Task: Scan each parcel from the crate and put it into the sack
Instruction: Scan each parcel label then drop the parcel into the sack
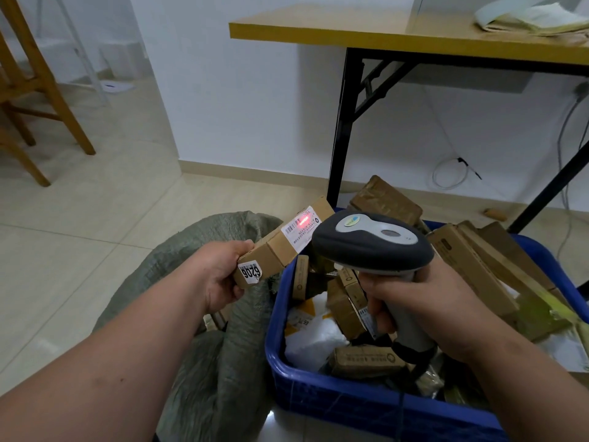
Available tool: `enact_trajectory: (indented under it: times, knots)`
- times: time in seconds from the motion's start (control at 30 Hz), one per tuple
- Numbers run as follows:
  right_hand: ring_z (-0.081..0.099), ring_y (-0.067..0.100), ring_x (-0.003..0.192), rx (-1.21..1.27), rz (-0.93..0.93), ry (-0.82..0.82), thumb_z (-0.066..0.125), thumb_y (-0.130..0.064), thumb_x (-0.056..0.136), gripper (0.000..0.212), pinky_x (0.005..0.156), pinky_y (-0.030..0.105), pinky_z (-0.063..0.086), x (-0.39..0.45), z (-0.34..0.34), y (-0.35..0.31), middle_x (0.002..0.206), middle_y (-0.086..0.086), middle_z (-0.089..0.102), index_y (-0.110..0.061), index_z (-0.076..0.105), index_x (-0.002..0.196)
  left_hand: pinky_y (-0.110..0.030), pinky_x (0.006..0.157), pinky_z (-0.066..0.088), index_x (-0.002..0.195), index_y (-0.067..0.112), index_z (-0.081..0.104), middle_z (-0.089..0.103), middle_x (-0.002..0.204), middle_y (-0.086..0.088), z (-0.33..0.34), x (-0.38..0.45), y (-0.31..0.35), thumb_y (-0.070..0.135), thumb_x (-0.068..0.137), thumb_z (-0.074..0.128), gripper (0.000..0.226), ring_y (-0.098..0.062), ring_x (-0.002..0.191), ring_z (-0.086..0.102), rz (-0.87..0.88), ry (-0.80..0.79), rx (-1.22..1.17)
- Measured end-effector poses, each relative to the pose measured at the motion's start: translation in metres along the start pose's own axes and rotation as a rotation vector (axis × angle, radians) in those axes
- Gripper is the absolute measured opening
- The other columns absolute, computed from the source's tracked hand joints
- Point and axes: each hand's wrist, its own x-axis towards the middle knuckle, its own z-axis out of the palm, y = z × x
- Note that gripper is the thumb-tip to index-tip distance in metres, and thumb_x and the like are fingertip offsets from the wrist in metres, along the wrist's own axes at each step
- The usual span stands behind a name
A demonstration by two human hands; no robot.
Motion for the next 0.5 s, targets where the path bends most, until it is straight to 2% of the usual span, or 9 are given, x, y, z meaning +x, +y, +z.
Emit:
enact_trajectory:
  times: [0.13, 0.3, 0.5]
  knots:
    - [0.056, 0.023, 0.048, 0.01, -0.006, 0.0, 0.067, -0.018, 0.077, 0.025, 0.052, 0.025, 0.051, 0.0, 0.0, 0.002, 0.06, 0.029, 0.055, 0.006, 0.059, 0.08, -0.02, 0.04, 0.03, 0.12, 0.014, 0.065, 0.064, 0.063, -0.003, -0.001, 0.0, 0.0, 0.026, 0.099, 0.051, 0.028, -0.014, 0.05, 0.056, -0.004, 0.006, 0.022]
    - [0.056, 0.025, 0.048, 0.007, -0.001, 0.006, 0.067, -0.019, 0.077, 0.025, 0.051, 0.029, 0.051, 0.003, 0.001, 0.003, 0.061, 0.029, 0.056, 0.005, 0.06, 0.077, -0.02, 0.039, 0.031, 0.111, 0.016, 0.067, 0.065, 0.06, -0.003, -0.003, 0.002, -0.001, 0.027, 0.099, 0.052, 0.022, -0.013, 0.046, 0.056, -0.008, 0.016, 0.026]
    - [0.058, 0.032, 0.05, -0.023, 0.041, 0.036, 0.07, -0.028, 0.077, 0.032, 0.051, 0.033, 0.052, 0.01, 0.005, 0.004, 0.066, 0.03, 0.06, 0.003, 0.064, 0.077, -0.02, 0.041, 0.029, 0.088, 0.02, 0.062, 0.062, 0.052, 0.0, -0.017, 0.008, 0.001, 0.032, 0.099, 0.052, 0.019, -0.012, 0.039, 0.055, -0.014, 0.052, -0.018]
